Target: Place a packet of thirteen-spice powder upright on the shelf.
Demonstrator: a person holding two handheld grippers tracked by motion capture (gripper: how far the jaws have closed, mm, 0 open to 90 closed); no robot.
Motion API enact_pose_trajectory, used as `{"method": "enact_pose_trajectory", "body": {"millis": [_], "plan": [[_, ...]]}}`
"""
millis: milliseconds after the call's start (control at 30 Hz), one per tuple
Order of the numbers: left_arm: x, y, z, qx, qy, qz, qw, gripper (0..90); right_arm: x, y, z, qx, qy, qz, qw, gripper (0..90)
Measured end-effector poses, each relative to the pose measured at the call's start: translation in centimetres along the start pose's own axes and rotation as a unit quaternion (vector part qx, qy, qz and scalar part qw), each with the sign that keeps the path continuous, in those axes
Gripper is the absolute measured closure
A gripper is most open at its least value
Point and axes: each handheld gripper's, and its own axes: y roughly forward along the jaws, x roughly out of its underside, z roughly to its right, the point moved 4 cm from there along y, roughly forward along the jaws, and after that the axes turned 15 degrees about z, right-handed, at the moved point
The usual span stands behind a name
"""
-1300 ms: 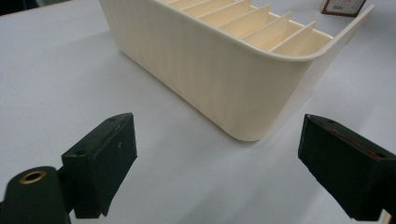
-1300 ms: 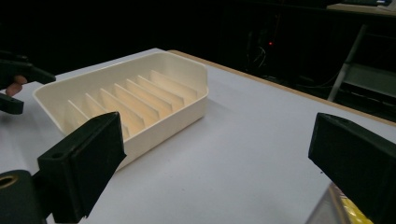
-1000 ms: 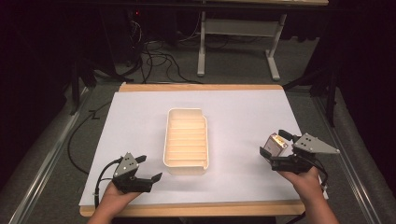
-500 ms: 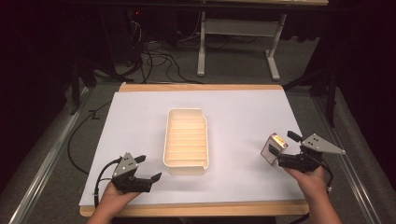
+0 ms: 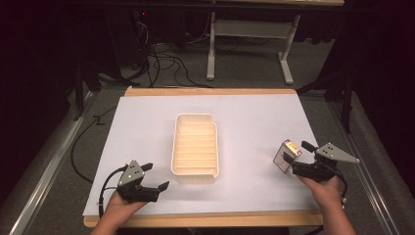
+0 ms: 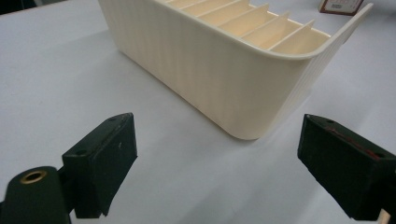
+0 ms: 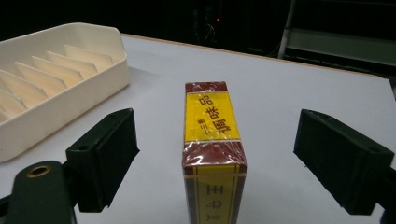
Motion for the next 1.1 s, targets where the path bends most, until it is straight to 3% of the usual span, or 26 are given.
{"method": "enact_pose_trajectory", "body": {"millis": [400,567,700,967,1100], "plan": [[0.0,0.0,0.0,0.0,-0.001,-0.001,1.0,12.6,1.1,0.3,-0.1,-0.001,0.005,-0.013,0.9999,15.4],[0.0,0.0,0.0,0.0,0.0,-0.001,1.0,12.6,1.3,0.2,-0.1,0.0,0.005,-0.011,0.9999,20.1],[0.0,0.0,0.0,0.0,-0.001,-0.002,1.0,12.6,1.4,0.1,-0.1,0.008,0.007,-0.008,0.9999,28.8],[0.1,0.0,0.0,0.001,0.0,-0.003,1.0,12.7,0.9,-0.5,-0.2,0.01,-0.006,0.011,0.9999,55.4],[0.1,0.0,0.0,0.001,0.0,-0.003,1.0,12.7,0.9,-0.6,-0.2,0.008,-0.003,0.009,0.9999,60.6]]}}
